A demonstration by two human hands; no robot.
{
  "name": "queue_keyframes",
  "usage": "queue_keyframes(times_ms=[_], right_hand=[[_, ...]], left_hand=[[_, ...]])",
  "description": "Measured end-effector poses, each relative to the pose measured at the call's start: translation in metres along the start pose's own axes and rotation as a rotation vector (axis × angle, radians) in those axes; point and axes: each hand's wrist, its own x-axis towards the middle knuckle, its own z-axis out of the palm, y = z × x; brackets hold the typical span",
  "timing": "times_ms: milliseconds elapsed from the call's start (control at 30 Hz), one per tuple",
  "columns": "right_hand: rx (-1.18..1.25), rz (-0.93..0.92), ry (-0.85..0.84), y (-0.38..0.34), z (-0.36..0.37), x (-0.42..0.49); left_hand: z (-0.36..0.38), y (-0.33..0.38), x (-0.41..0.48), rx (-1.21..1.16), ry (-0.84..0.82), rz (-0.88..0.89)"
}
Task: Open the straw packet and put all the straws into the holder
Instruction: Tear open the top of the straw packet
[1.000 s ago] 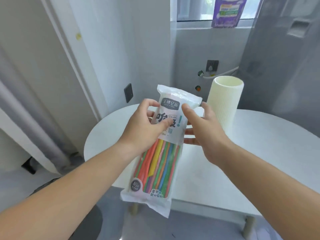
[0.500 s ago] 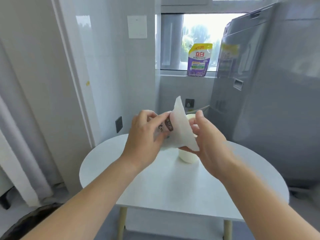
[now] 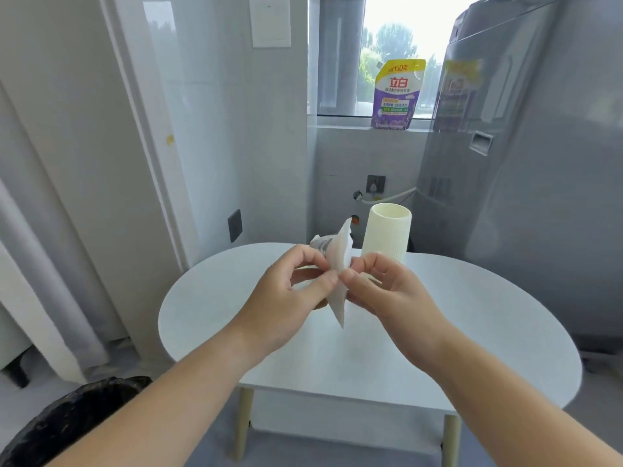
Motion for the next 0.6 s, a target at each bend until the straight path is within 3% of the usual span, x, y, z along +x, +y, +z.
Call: queue_keyframes(times_ms=[600], right_hand=[[-0.031,-0.048,0.046,0.011,0.006,-0.006]], left_hand=[[-0.003,0.007,-0.003,-0.241,0.062,-0.223]])
